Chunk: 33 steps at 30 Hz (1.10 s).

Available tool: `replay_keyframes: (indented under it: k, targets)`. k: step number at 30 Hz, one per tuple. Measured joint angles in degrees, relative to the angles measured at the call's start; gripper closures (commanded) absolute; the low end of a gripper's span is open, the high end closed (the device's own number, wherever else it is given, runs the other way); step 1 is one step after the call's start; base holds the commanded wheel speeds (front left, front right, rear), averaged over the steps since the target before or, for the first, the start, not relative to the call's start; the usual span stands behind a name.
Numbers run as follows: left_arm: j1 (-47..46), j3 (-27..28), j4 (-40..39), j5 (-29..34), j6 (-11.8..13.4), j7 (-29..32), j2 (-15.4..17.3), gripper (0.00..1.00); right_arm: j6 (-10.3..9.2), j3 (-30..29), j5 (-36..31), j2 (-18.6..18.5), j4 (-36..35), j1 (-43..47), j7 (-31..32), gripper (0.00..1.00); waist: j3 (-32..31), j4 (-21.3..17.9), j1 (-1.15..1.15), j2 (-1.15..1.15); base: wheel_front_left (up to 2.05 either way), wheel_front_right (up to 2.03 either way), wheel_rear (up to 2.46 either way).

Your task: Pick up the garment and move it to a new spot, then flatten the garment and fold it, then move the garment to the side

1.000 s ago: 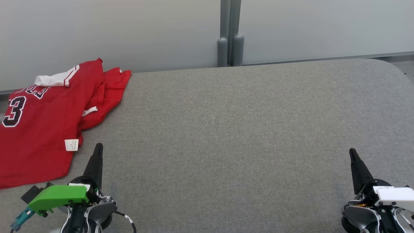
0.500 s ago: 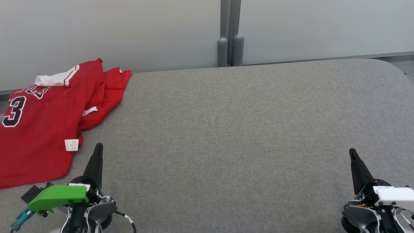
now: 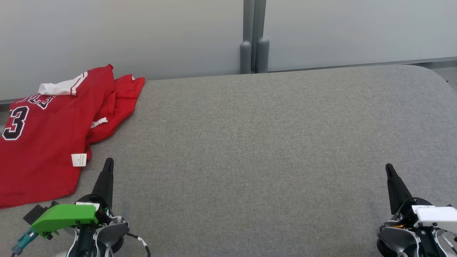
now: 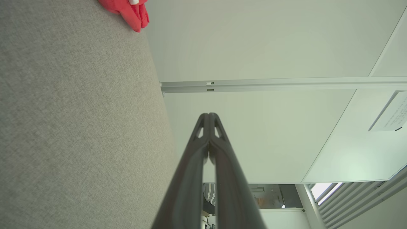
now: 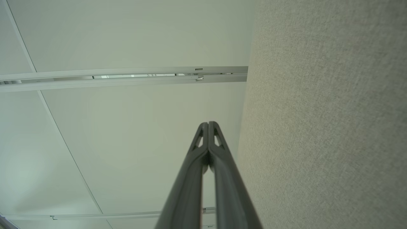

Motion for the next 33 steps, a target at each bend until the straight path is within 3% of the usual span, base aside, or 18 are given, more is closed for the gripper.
replay_keyframes:
  k: [33]
  targets:
    - [0.0, 0.0, 0.0, 0.0, 0.0, 0.0, 0.0, 1.0, 0.0, 0.0, 0.0, 0.0, 0.0, 0.0, 0.0, 1.0, 0.0, 0.0, 0.0, 0.0, 0.0, 0.0, 0.0]
